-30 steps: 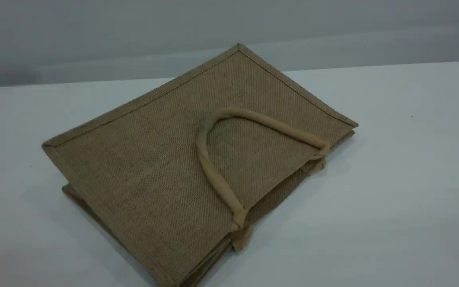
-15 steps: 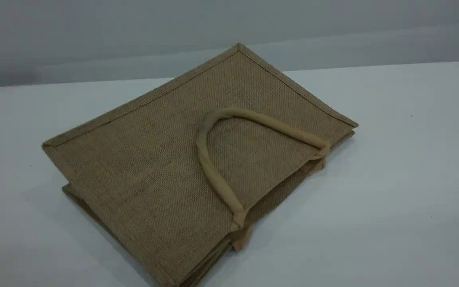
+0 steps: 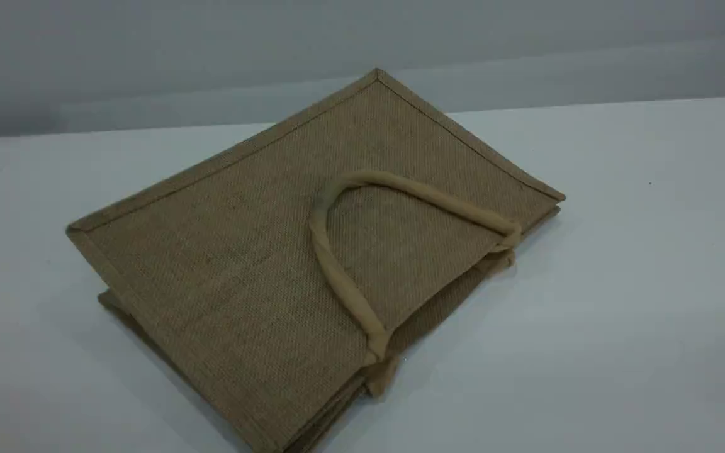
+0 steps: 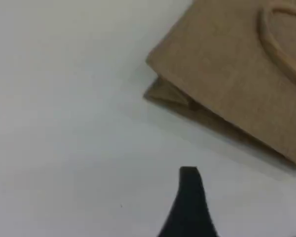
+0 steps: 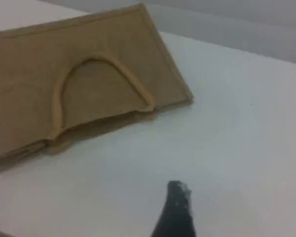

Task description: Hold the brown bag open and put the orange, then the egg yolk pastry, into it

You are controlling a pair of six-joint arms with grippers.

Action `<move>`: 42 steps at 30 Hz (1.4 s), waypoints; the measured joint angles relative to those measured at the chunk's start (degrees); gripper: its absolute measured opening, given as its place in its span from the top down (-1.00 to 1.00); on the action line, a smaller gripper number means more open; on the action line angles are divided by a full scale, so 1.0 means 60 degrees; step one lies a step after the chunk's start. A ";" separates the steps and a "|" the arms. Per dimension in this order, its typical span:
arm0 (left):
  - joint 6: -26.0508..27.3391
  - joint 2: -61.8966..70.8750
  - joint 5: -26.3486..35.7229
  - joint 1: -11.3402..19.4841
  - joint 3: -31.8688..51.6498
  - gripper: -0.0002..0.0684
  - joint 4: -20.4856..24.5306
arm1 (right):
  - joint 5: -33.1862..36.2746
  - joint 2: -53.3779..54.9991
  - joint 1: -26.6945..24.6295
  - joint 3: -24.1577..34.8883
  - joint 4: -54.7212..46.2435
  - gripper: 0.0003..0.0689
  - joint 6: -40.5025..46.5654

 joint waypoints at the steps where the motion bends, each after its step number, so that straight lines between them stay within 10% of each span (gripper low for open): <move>1: 0.0000 -0.0101 0.0000 0.0000 0.0000 -0.47 0.0000 | 0.0000 0.0000 -0.0024 0.0000 0.0007 -0.54 0.0000; 42: 0.0000 -0.0876 -0.0021 -0.0296 0.0000 -0.47 0.0006 | -0.0011 0.0006 -0.0202 0.0000 0.0046 -0.54 0.0031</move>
